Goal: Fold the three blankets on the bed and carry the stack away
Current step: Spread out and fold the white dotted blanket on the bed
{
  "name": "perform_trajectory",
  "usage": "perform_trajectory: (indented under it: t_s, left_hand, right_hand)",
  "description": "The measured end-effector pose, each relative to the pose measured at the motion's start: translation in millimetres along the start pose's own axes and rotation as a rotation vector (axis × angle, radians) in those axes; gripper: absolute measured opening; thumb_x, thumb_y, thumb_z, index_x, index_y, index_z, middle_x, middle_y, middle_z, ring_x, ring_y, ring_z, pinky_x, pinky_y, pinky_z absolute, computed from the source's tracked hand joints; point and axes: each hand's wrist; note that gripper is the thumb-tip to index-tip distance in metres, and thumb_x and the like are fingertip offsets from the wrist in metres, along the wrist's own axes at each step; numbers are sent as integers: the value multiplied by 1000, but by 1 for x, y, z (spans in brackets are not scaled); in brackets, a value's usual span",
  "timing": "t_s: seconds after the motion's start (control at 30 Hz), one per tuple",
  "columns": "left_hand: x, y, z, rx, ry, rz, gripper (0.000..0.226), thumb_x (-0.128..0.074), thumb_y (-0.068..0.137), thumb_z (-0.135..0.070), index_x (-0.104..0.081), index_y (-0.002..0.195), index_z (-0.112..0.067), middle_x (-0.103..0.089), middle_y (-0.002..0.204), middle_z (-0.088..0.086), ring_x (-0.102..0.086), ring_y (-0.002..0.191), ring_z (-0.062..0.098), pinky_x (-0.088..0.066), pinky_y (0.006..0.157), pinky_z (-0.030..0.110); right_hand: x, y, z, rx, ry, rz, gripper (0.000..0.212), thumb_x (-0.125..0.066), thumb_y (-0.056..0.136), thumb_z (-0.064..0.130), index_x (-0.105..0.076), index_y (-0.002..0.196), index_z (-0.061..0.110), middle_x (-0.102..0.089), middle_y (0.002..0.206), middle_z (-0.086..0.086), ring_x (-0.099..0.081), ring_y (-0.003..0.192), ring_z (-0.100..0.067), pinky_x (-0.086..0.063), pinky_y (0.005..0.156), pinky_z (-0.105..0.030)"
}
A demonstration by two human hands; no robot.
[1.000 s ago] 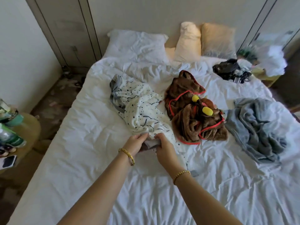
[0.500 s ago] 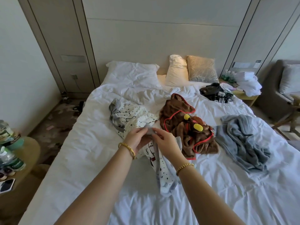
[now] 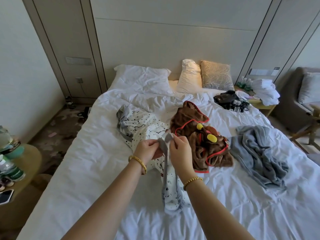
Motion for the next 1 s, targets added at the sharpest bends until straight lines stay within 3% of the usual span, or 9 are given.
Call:
perform_trajectory:
  t_s: [0.17,0.33,0.6,0.73,0.87,1.0]
  left_hand:
    - [-13,-3,-6,-54,-50,6,31,-56,91,-10,-73,68,-22,-73,64,0,-71,63,10,-54,54,17]
    - [-15,-3,-10,-34,-103,-21,25,-55,91,-8,-74,76,-16,-74,67,1,-72,65,12,-55,56,20]
    - [-5,2,-25,27,-178,42,26,-51,91,-3,-70,74,-9,-72,66,9,-71,60,18,-57,54,24]
    - [2,5,-31,15,-62,132,26,-54,91,-18,-71,73,-12,-72,70,8,-70,66,16,-57,60,24]
    - [2,10,-32,20,-14,9,17,-60,90,-15,-69,77,-9,-70,71,8,-69,59,12,-56,55,19]
    - [-2,11,-33,34,-35,-71,23,-60,87,-9,-68,65,-11,-69,56,2,-66,57,11,-54,51,18]
  right_hand:
    - [-3,0,10,198,-297,62,30,-42,98,22,-57,122,10,-49,104,-6,-53,91,-20,-50,73,-36]
    - [-1,2,10,230,-363,61,35,-39,99,20,-52,131,14,-50,111,-7,-51,99,-21,-50,75,-37]
    - [1,9,11,299,-391,89,31,-43,98,17,-56,125,12,-51,107,-8,-49,102,-22,-50,73,-36]
    - [5,15,10,326,-445,137,30,-40,99,21,-58,122,14,-49,104,-4,-45,101,-19,-49,76,-36]
    - [7,21,15,360,-459,235,32,-38,100,27,-61,117,13,-50,103,-4,-44,103,-20,-44,89,-33]
    - [5,18,20,254,-389,281,32,-46,96,24,-55,123,10,-48,111,-9,-42,110,-26,-38,99,-35]
Point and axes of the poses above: each hand's wrist, its own y-axis towards the middle knuckle, its own x-axis out of the back of the hand, z = x × y
